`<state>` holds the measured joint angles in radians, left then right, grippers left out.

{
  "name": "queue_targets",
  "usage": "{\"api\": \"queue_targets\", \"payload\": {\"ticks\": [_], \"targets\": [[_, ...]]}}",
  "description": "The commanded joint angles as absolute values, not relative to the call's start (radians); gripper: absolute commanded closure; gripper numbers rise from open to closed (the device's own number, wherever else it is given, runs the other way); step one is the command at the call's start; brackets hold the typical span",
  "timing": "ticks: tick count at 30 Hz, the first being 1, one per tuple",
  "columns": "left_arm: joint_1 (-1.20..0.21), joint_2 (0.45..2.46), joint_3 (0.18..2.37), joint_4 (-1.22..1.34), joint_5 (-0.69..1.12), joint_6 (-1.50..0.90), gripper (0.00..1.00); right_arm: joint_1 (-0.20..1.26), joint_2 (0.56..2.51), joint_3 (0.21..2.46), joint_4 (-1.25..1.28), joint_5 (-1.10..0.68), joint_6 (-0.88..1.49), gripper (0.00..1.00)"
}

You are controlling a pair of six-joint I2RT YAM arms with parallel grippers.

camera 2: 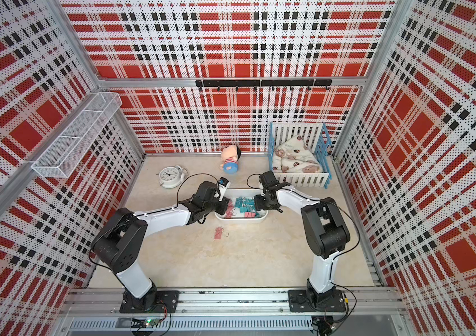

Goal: Take out the binder clips from the storage box
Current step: Pick up the binder clip from the storage box.

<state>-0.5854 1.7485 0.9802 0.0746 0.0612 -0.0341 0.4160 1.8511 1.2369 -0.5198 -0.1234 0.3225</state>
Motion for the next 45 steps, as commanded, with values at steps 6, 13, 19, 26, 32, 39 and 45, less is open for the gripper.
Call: {"api": "queue_targets", "payload": {"ticks": [6, 13, 19, 26, 32, 39, 45], "targets": [[-0.583, 1.79, 1.023, 0.089, 0.074, -0.007, 0.8, 0.424, 1.87, 1.231, -0.5, -0.138, 0.316, 0.39], [-0.588, 1.813, 1.03, 0.078, 0.049, -0.002, 0.77, 0.424, 1.875, 1.232, -0.5, -0.138, 0.316, 0.39], [-0.598, 1.83, 1.04, 0.068, 0.009, 0.003, 0.76, 0.424, 1.875, 1.229, -0.5, -0.14, 0.317, 0.38], [-0.613, 1.867, 1.063, 0.058, -0.012, 0.006, 0.87, 0.425, 1.873, 1.224, -0.498, -0.14, 0.321, 0.38], [-0.626, 1.863, 1.063, 0.063, -0.051, 0.018, 1.0, 0.425, 1.871, 1.22, -0.498, -0.137, 0.319, 0.38], [-0.627, 1.822, 1.047, 0.069, -0.104, 0.013, 1.0, 0.424, 1.873, 1.223, -0.496, -0.142, 0.321, 0.38], [-0.627, 1.72, 1.018, 0.086, -0.172, 0.016, 1.0, 0.424, 1.876, 1.229, -0.501, -0.143, 0.317, 0.38]]}}
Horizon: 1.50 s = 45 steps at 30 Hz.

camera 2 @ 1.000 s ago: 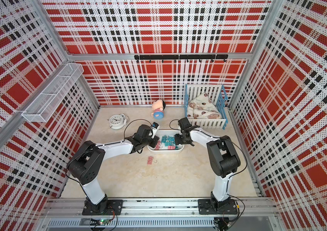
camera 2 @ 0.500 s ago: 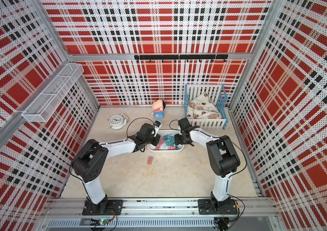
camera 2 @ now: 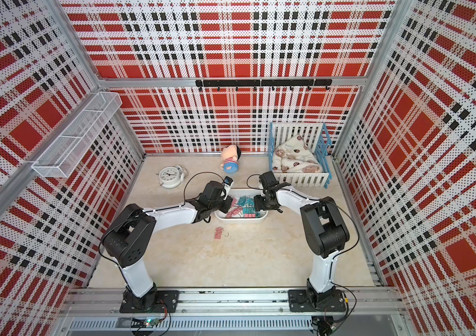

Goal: Take out the binder clips from the storage box
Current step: Pick up the binder clip from the storage box, then place the binder clip at the center of the board.

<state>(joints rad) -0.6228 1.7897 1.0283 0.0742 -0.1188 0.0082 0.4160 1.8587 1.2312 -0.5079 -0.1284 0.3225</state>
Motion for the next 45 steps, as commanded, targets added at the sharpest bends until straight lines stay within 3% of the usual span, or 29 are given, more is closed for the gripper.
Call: {"api": "queue_targets", "payload": {"ticks": [1, 10, 22, 39, 45], "targets": [[-0.63, 1.702, 1.013, 0.081, -0.191, 0.018, 1.0, 0.425, 1.876, 1.23, -0.502, -0.144, 0.316, 0.38], [-0.642, 1.514, 0.928, 0.055, -0.281, 0.014, 1.0, 0.425, 1.883, 1.237, -0.501, -0.152, 0.311, 0.38], [-0.646, 1.217, 0.711, -0.087, -0.415, -0.186, 1.0, 0.424, 1.891, 1.247, -0.5, -0.162, 0.305, 0.38], [-0.737, 1.135, 0.576, -0.23, -0.495, -0.409, 1.0, 0.425, 1.888, 1.241, -0.5, -0.166, 0.296, 0.38], [-0.777, 1.214, 0.602, -0.265, -0.535, -0.414, 1.0, 0.424, 1.893, 1.243, -0.498, -0.169, 0.299, 0.38]]}}
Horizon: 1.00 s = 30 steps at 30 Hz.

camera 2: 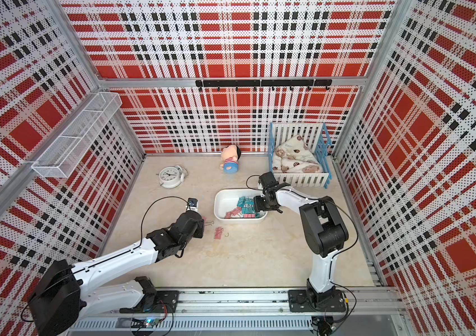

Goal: Take out the binder clips from the storage box
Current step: Place the binder clip at the center of the board.

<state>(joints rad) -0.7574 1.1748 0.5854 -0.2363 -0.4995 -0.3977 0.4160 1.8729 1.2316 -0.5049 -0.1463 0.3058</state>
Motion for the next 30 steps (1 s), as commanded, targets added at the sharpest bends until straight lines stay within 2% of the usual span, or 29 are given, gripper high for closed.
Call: {"api": "queue_targets", "payload": {"ticks": [1, 6, 14, 30], "targets": [[-0.783, 1.237, 0.61, -0.268, -0.543, -0.412, 1.0, 0.425, 1.892, 1.242, -0.5, -0.169, 0.299, 0.38], [-0.813, 1.346, 0.656, -0.302, -0.579, -0.417, 1.0, 0.425, 1.89, 1.237, -0.501, -0.167, 0.299, 0.38], [-0.835, 1.356, 0.647, -0.307, -0.58, -0.441, 1.0, 0.423, 1.899, 1.242, -0.499, -0.172, 0.298, 0.38], [-0.911, 1.501, 0.736, -0.385, -0.694, -0.475, 1.0, 0.425, 1.9, 1.243, -0.503, -0.17, 0.296, 0.38]]}}
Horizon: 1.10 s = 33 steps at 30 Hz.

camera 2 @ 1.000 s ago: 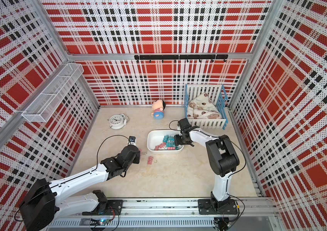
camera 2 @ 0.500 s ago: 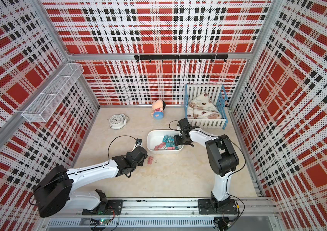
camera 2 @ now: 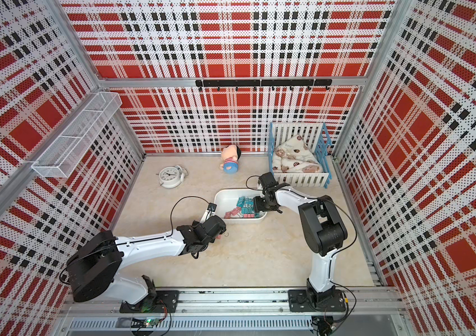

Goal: Take out the binder clips from the storage box
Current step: Place the binder clip at the center of the board.

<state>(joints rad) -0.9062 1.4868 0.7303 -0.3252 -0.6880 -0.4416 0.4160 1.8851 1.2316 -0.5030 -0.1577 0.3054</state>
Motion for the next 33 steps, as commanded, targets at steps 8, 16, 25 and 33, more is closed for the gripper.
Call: {"api": "queue_targets", "payload": {"ticks": [8, 16, 25, 33], "targets": [[-0.907, 1.466, 0.733, -0.403, -0.703, -0.493, 1.0, 0.425, 1.901, 1.244, -0.503, -0.172, 0.298, 0.38], [-0.928, 1.545, 0.782, -0.442, -0.723, -0.491, 1.0, 0.424, 1.898, 1.242, -0.505, -0.169, 0.299, 0.38], [-0.959, 1.604, 0.815, -0.472, -0.745, -0.497, 1.0, 0.424, 1.897, 1.241, -0.506, -0.167, 0.298, 0.38], [-0.968, 1.608, 0.828, -0.493, -0.766, -0.51, 0.71, 0.425, 1.899, 1.243, -0.506, -0.17, 0.298, 0.38]]}}
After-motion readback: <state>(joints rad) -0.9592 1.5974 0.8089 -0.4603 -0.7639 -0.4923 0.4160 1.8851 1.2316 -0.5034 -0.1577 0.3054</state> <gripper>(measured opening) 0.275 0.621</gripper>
